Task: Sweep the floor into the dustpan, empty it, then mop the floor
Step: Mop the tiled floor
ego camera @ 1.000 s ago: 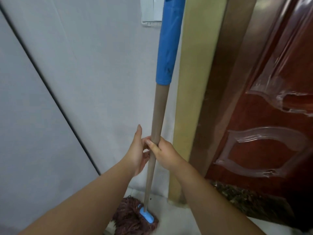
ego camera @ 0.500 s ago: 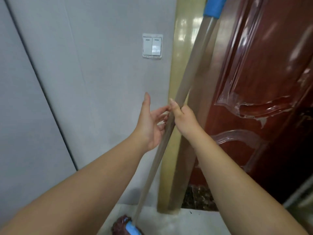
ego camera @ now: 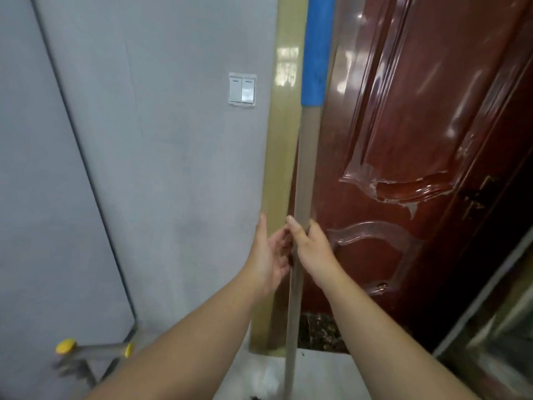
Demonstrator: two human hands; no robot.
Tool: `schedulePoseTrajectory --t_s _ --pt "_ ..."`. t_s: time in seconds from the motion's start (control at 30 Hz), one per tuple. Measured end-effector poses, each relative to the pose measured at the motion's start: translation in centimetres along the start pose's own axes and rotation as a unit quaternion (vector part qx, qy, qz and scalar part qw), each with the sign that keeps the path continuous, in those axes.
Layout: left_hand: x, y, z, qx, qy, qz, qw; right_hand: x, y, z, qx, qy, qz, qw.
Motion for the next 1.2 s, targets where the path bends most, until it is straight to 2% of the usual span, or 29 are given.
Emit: schedulePoseTrajectory --t_s 0.13,0.3,0.43,0.57,0.77,0.9,1.07,1.2 --pt "1.5 -10.6 1.3 0.033 0.071 -0.021 0.997 2.6 7.5 -3.5 -0.015 -0.062 0.037 0.997" --pt "-2.4 -20.7 2.6 0.018 0.159 0.027 0.987 8.3 7.5 -7.0 0.026 -0.112 0.065 0.991" --pt "-5.4 -19.8 1.9 -0.028 0.224 0.072 0.972 9.9 4.1 -8.3 0.041 -0.146 0.166 0.974" --pt "-6.6 -16.2 -2.5 -0.088 0.28 0.133 0.947 7.9 -0.3 -11.5 0.072 -0.204 0.222 0.951" --pt "-8.6 -12.2 -14.7 -0.128 0.389 0.133 0.903 1.8 -9.7 -20.0 0.157 -0.349 0.25 0.89" --pt "-10.8 -10.9 -26.5 -0.211 0.468 0.148 0.846 -2.5 -15.7 -29.7 0.194 -0.431 0.279 0.836" --pt "-15.1 -12.8 -42.1 -0.259 0.533 0.134 0.794 -6.5 -20.7 -43.3 0.202 -0.524 0.324 0.762" --pt "-17.9 -15.3 -51.7 -0.244 0.588 0.149 0.757 -9.0 -22.1 -51.4 0.183 -0.583 0.335 0.717"
Point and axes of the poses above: each hand's wrist, its own z-axis towards the middle knuckle, its own x-axis out of the back of the hand, y = z × x, the point moved 8 cm from there along z, towards the middle knuckle, and after that the axes turned 13 degrees about -y, right-handed, at the moved point
